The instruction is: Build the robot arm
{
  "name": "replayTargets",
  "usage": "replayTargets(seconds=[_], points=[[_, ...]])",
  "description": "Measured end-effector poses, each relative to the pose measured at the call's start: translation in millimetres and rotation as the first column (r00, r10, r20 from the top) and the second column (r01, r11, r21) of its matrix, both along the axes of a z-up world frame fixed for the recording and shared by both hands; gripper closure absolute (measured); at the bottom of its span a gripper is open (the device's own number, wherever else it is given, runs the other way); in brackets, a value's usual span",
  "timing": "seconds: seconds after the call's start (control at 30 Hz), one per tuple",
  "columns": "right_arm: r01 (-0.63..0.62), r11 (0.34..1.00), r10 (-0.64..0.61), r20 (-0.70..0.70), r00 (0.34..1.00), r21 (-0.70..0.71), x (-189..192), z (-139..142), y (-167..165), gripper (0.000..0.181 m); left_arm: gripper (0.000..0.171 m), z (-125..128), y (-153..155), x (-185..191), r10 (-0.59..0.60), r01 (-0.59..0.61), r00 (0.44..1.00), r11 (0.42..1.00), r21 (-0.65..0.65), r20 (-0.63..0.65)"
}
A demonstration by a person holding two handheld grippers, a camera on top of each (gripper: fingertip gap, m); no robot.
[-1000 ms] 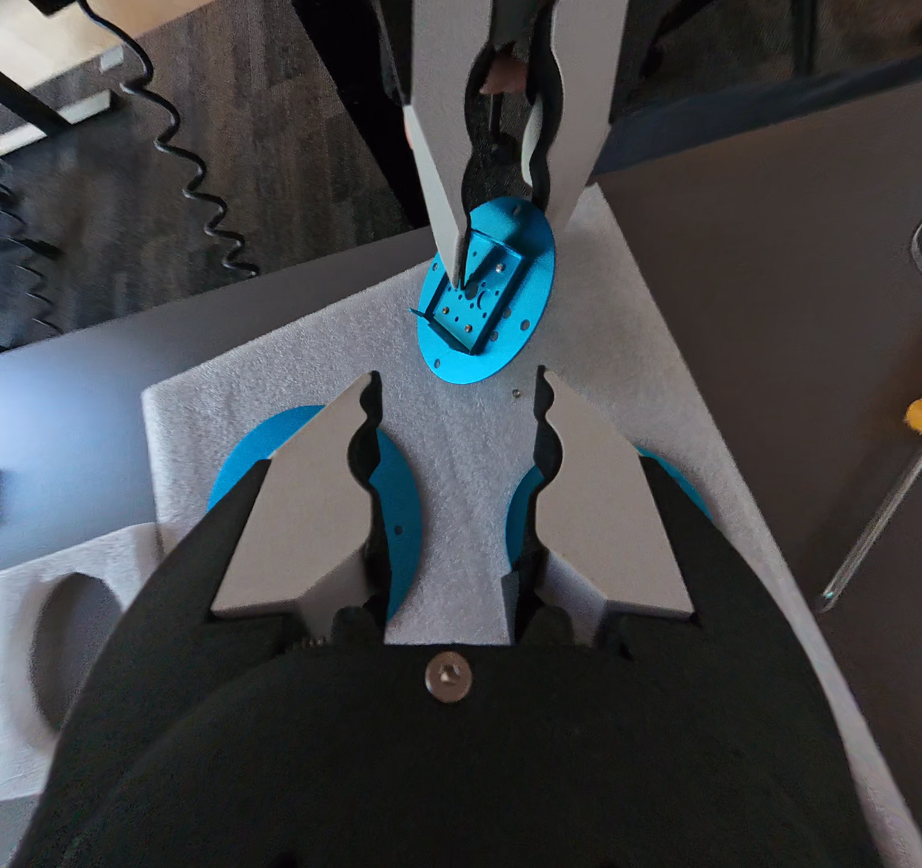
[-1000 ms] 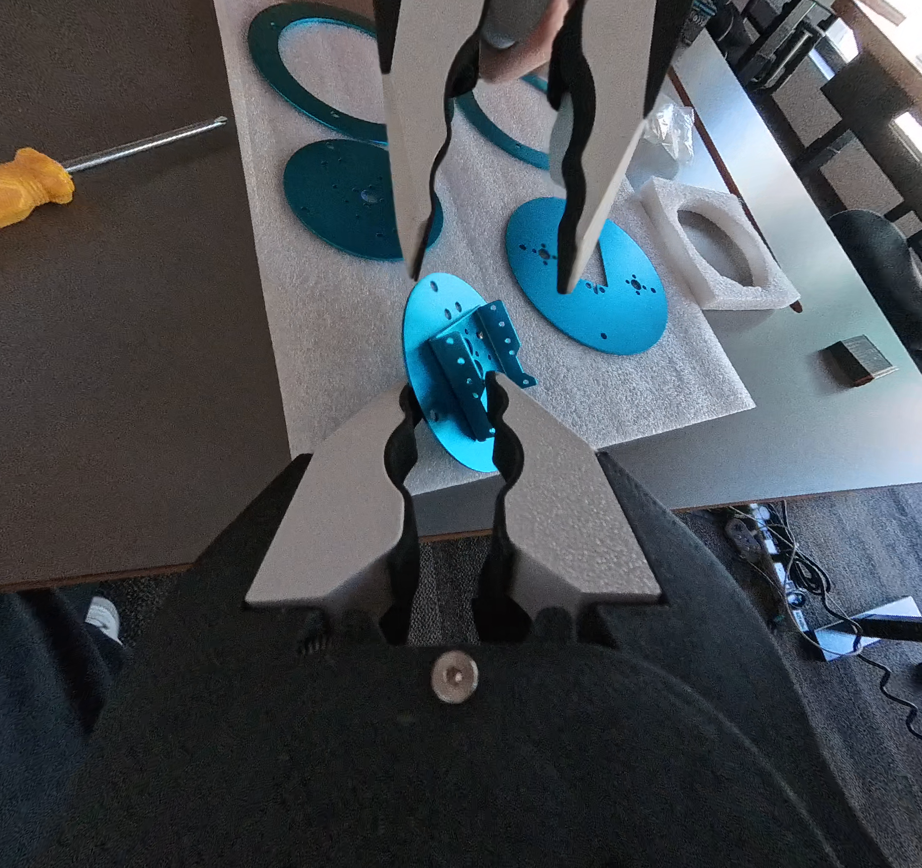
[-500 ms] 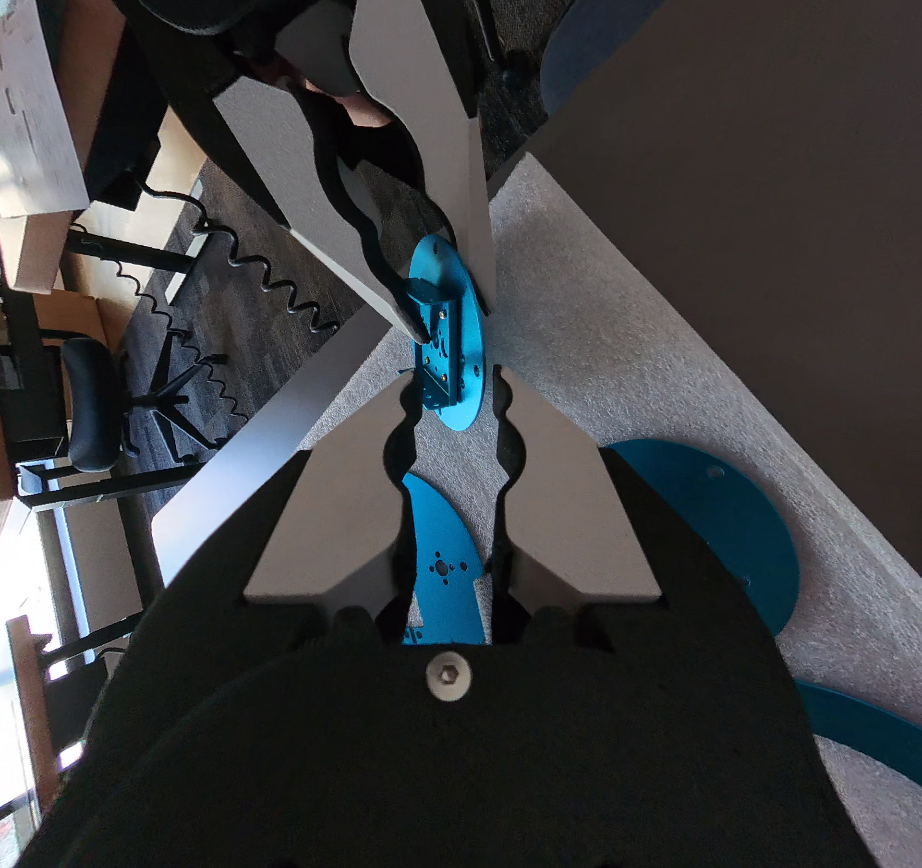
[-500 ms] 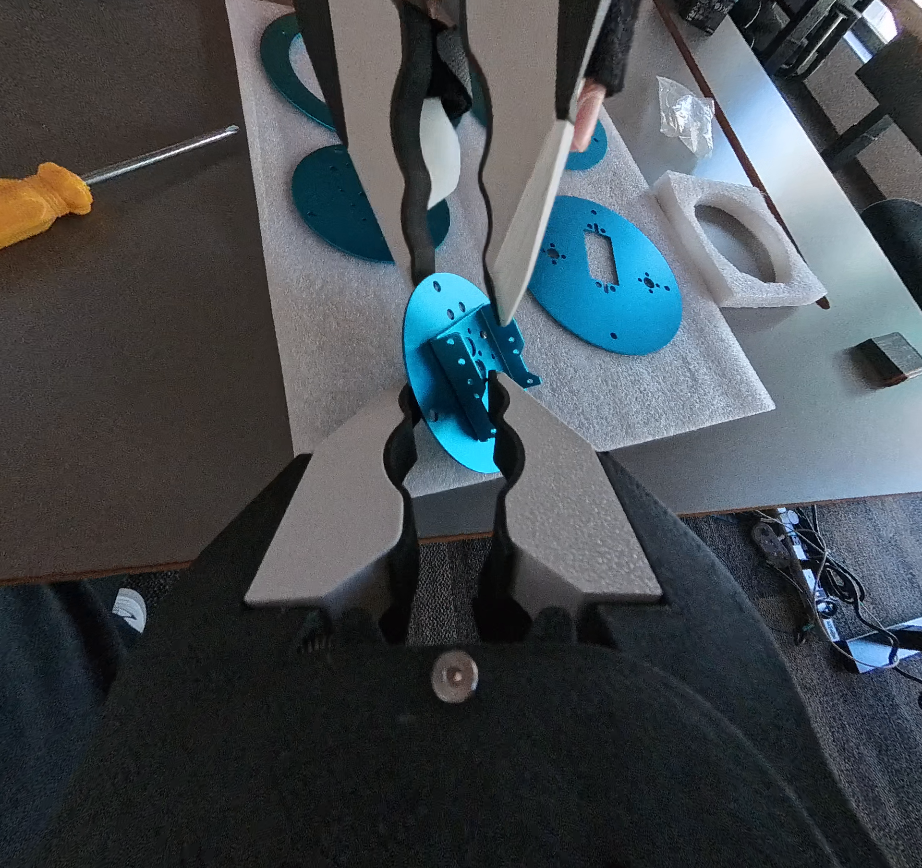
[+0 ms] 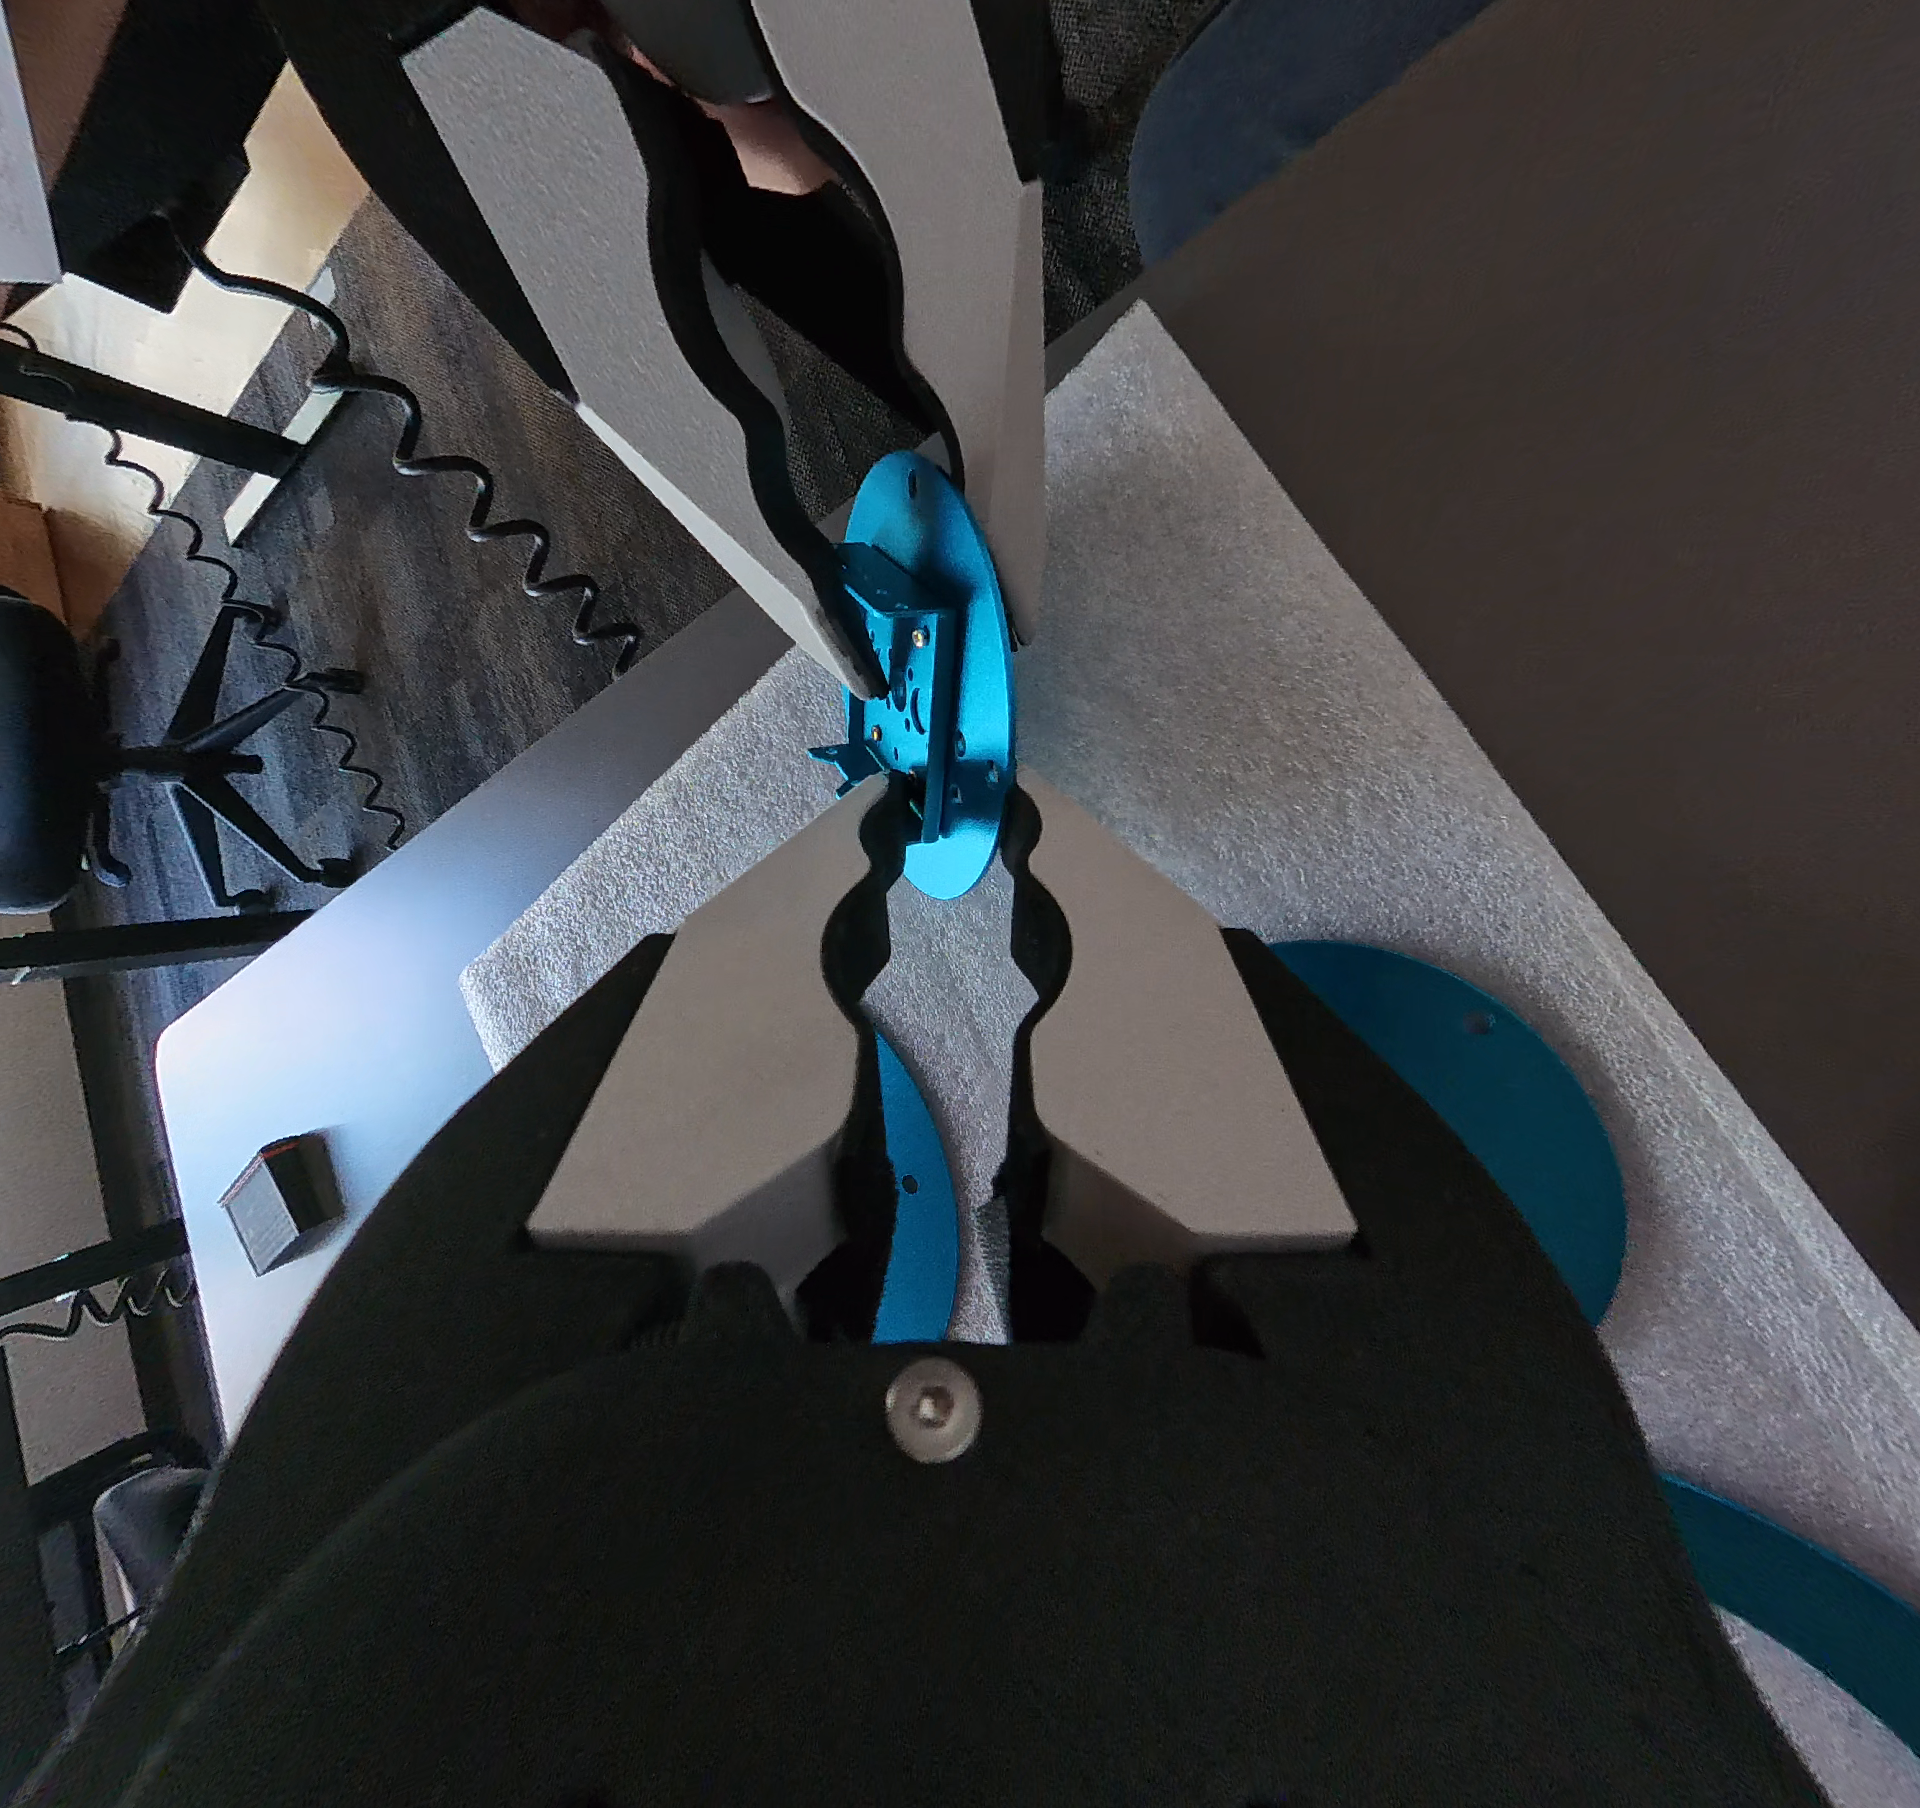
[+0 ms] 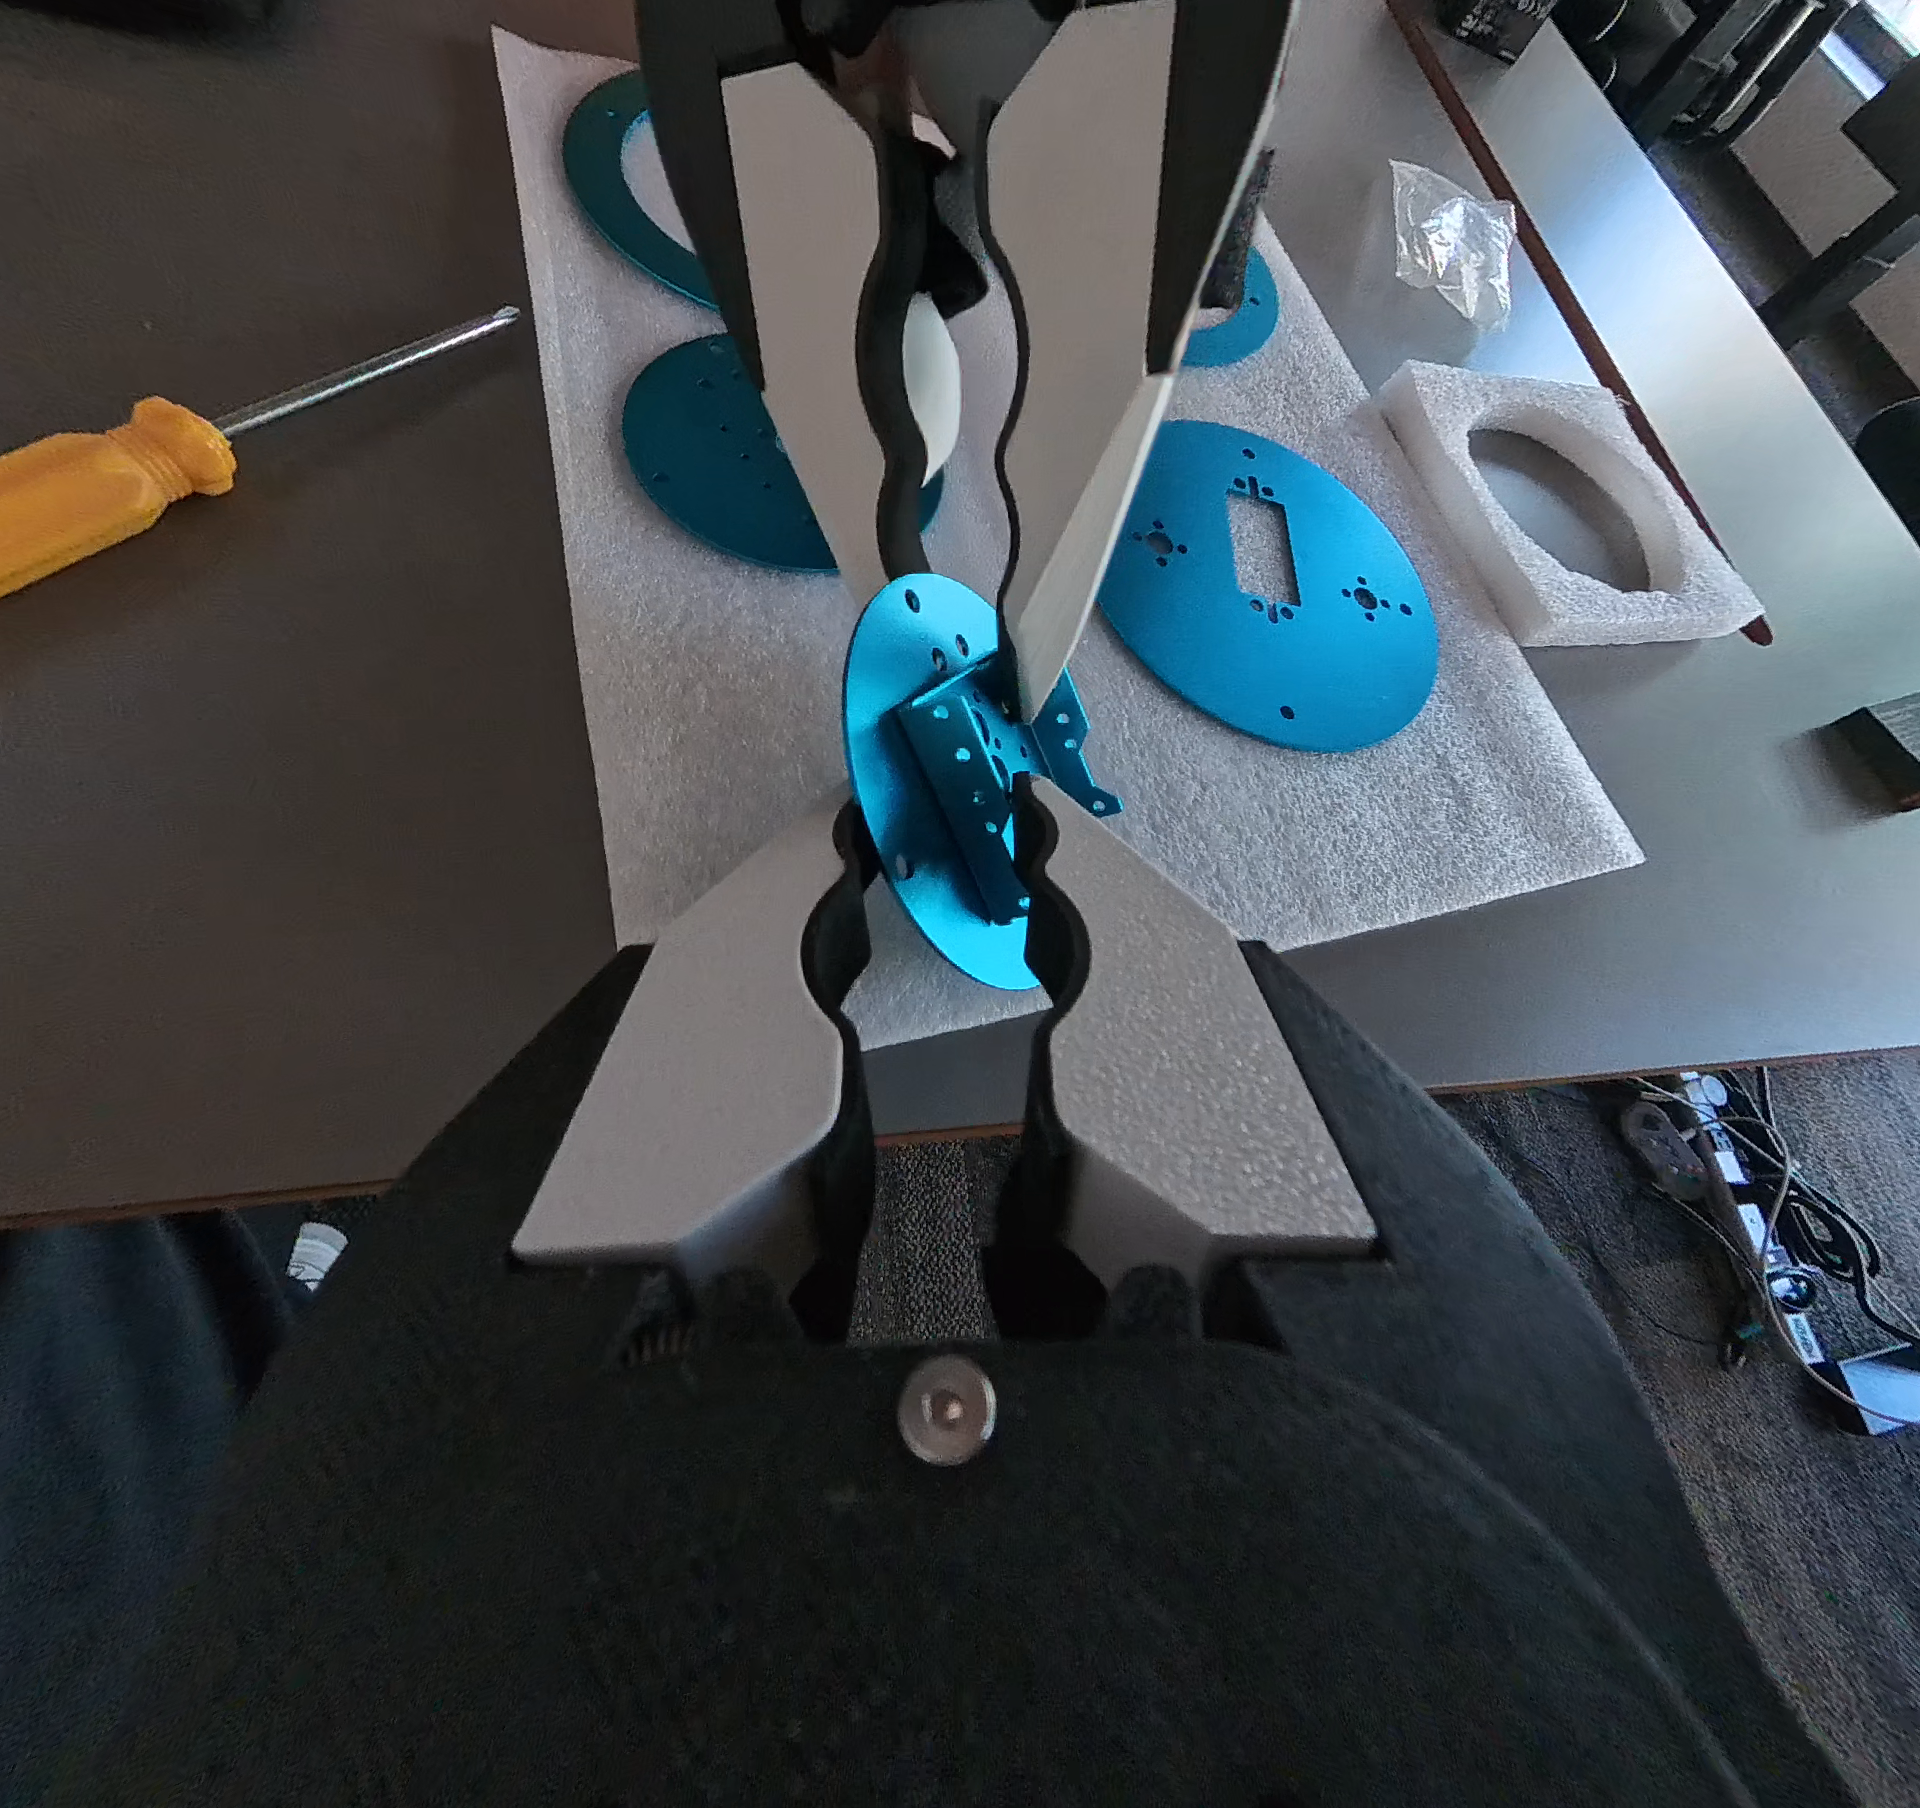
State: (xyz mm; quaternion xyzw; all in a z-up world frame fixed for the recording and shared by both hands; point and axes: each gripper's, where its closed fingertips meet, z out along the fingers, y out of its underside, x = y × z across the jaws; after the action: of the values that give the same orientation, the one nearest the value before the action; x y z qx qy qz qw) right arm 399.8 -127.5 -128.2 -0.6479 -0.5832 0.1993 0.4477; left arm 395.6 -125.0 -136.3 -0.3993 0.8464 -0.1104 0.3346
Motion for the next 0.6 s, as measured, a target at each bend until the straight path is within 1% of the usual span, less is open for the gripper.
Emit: replayTargets(seconds=[0.23, 0.6], points=[[-0.005, 1.000, 0.005, -0.014, 1.000, -0.020, -0.9, 0.9, -1.0, 0.158, 0.158, 2.7, -2.1, -0.2, 0.001, -0.001, 1.000, 1.000, 0.000, 0.031], [-0.017, 0.999, 0.016, -0.025, 1.000, -0.035, -2.5, 2.6, -1.2, 0.158, 0.159, 5.5, -7.3, -4.7, -0.003, 0.004, 0.999, 1.000, -0.024, 0.034]])
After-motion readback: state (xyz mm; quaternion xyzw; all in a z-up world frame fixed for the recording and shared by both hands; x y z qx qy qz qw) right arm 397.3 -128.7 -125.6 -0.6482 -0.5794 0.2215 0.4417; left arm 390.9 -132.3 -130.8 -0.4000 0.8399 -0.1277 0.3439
